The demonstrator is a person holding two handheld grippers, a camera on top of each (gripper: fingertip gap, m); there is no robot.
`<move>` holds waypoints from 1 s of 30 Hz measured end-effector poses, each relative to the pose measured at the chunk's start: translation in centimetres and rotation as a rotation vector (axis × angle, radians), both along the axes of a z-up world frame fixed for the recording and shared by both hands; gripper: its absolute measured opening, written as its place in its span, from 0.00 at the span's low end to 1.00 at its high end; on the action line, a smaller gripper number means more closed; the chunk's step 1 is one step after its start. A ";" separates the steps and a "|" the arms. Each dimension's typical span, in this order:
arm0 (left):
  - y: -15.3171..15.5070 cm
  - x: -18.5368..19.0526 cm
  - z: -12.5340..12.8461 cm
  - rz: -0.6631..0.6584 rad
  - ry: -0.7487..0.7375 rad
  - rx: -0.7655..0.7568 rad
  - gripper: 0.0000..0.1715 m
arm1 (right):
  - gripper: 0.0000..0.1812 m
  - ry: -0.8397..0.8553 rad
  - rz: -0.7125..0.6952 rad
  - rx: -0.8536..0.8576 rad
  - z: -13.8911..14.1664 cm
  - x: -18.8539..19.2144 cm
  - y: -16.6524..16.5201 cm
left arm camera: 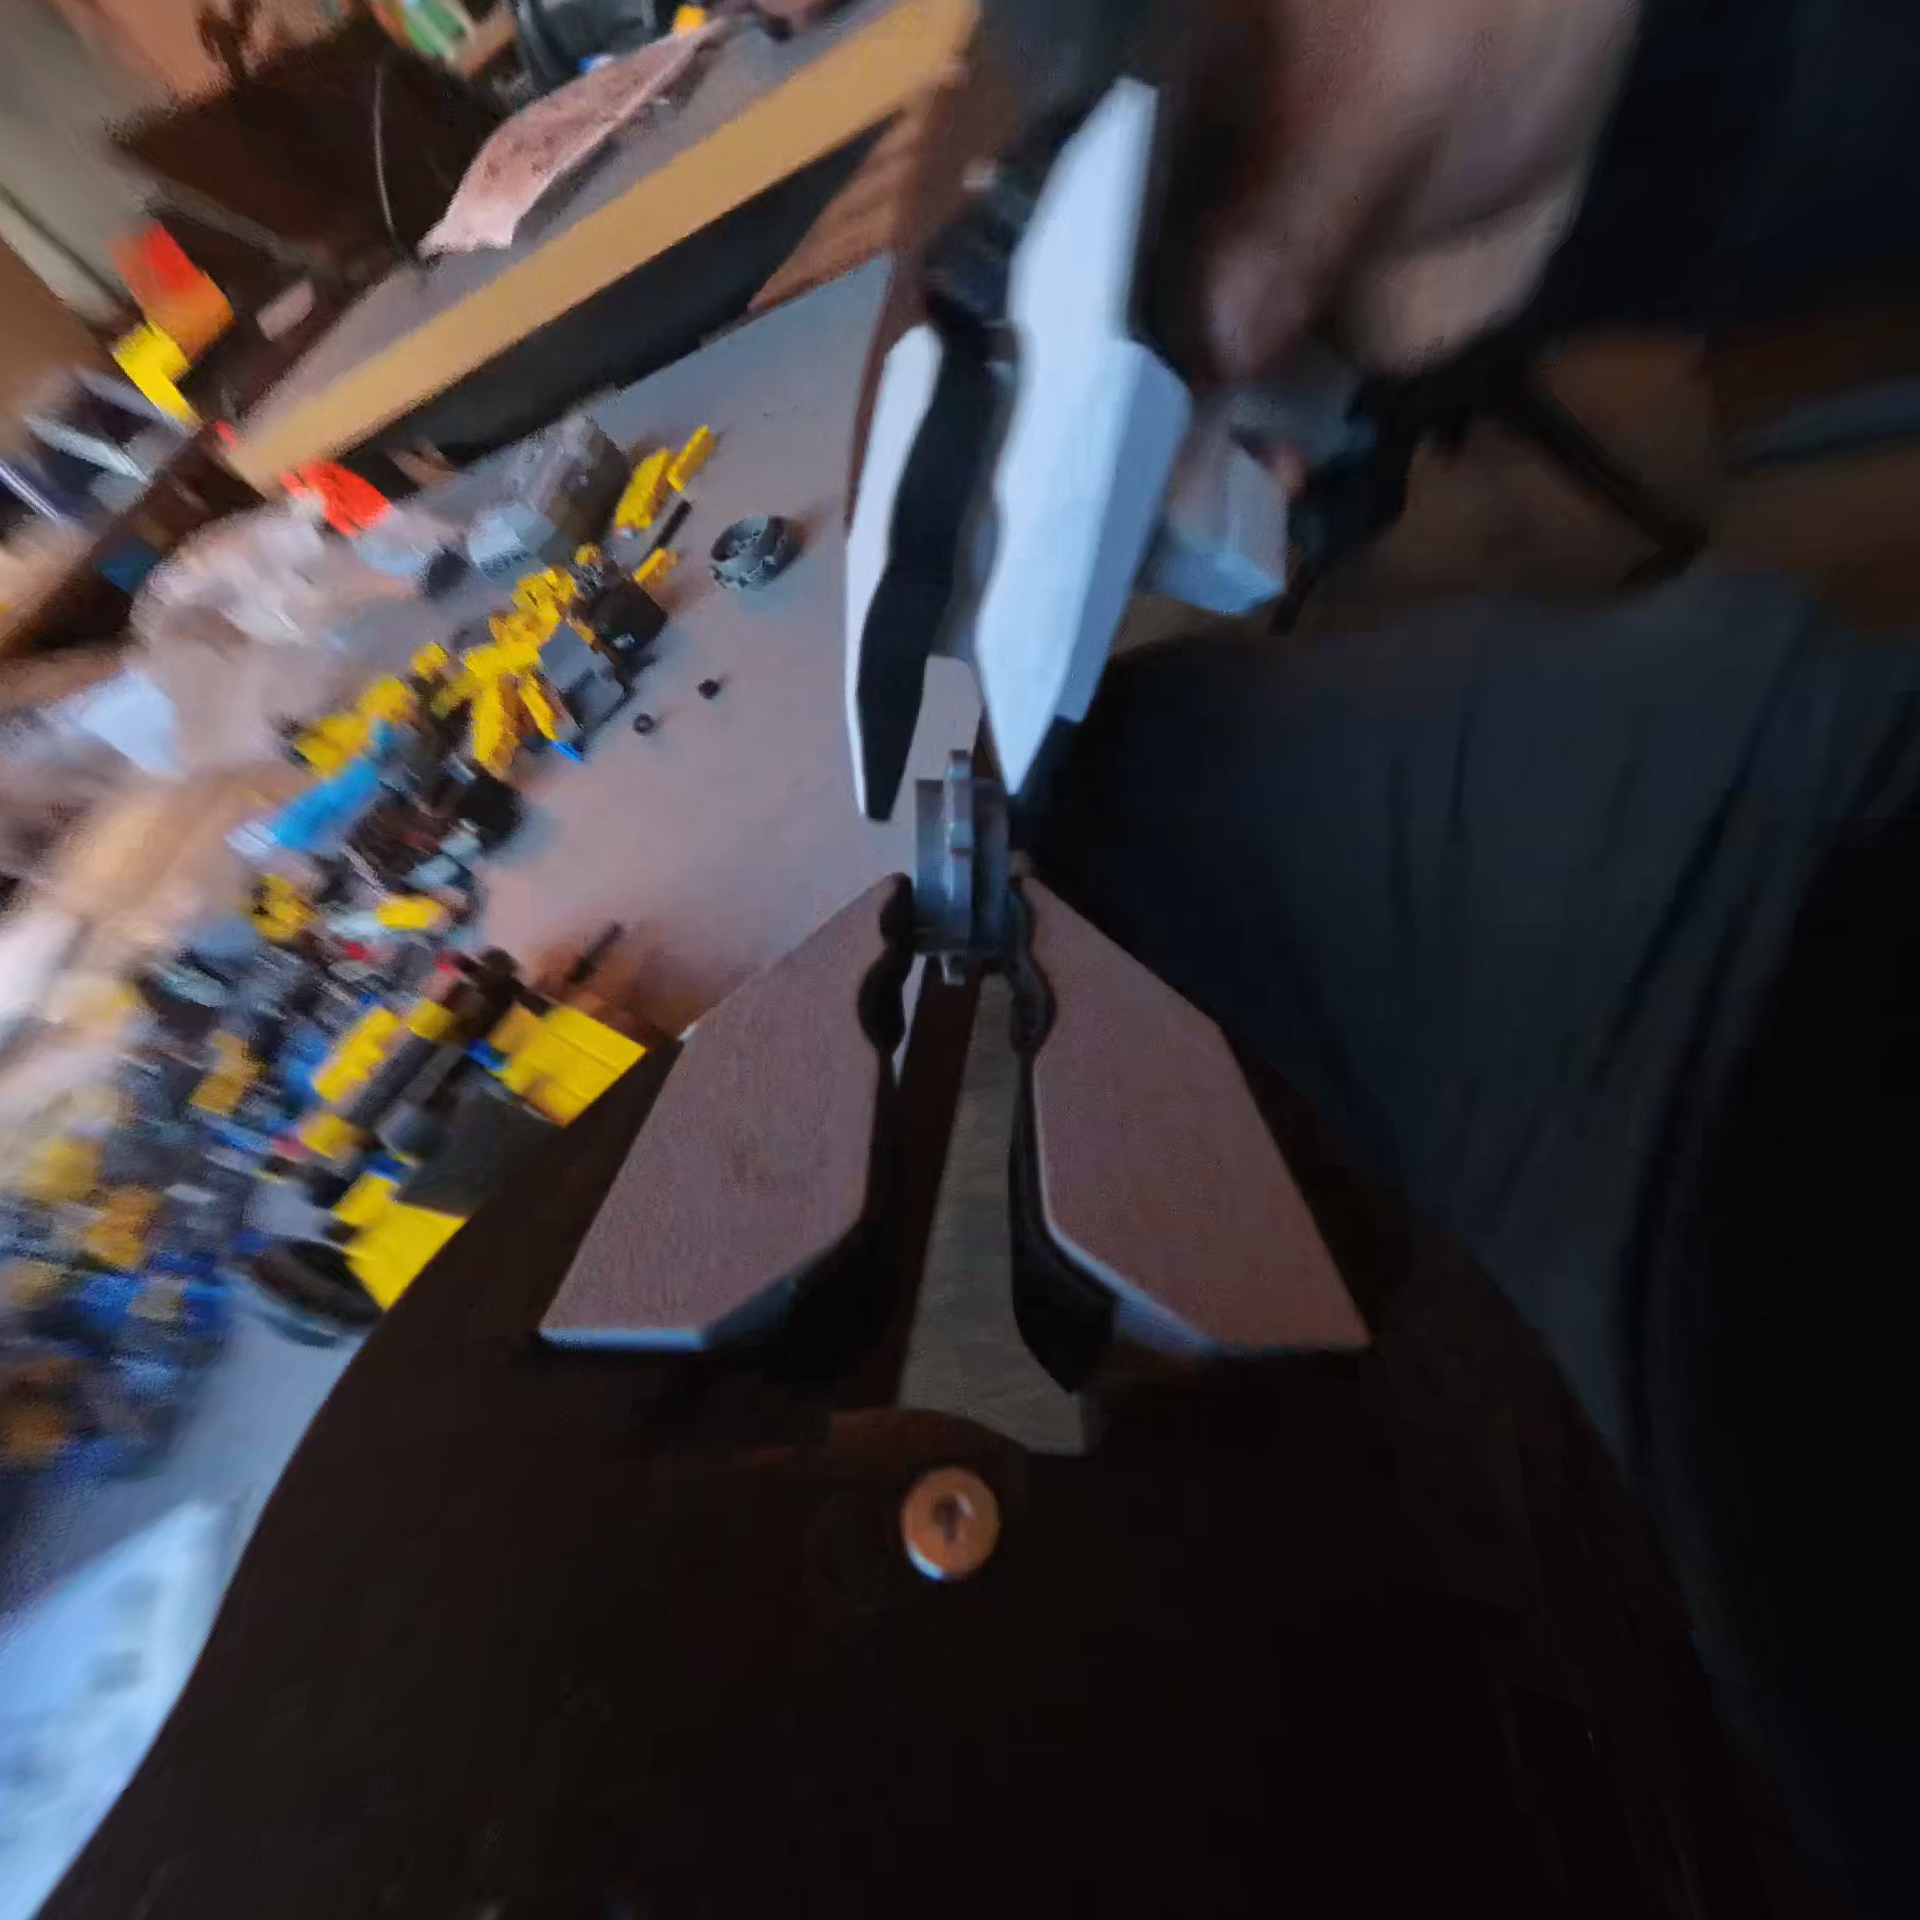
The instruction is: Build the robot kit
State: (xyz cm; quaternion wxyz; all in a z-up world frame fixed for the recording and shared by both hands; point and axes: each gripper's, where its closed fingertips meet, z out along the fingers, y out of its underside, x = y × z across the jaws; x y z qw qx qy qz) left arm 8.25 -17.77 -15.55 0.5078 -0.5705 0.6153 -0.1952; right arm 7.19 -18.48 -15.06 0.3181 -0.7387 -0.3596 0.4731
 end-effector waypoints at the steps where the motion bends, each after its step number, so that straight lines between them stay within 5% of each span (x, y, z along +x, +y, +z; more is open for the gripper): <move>1: 0.2 0.0 0.5 0.025 -0.084 -0.140 0.07 | 0.23 -0.006 -0.038 0.070 0.3 0.5 0.7; 4: 0.8 -0.3 2.1 0.059 -0.342 -0.597 0.08 | 0.23 -0.032 -0.081 0.197 1.0 1.6 1.4; 9: 0.5 -0.3 3.0 0.004 -0.539 -1.030 0.08 | 0.21 0.014 -0.107 0.235 2.3 1.4 1.9; 13: 0.0 -0.4 2.8 -0.029 -0.515 -1.033 0.08 | 0.21 0.071 -0.054 0.179 2.6 0.4 1.9; 16: -0.3 -0.6 2.4 -0.033 -0.469 -0.997 0.08 | 0.06 0.090 0.011 0.177 2.5 0.0 1.2; 21: -0.6 -0.5 1.9 -0.040 -0.458 -1.068 0.08 | 0.13 0.147 0.017 0.063 2.0 -0.1 1.5; 25: -0.7 -0.6 1.5 -0.048 -0.453 -1.104 0.08 | 0.08 0.159 0.035 0.044 1.8 -0.3 1.1; 30: -0.6 -0.7 1.4 -0.032 -0.413 -0.968 0.08 | 0.06 0.103 0.033 0.153 1.7 -0.4 1.0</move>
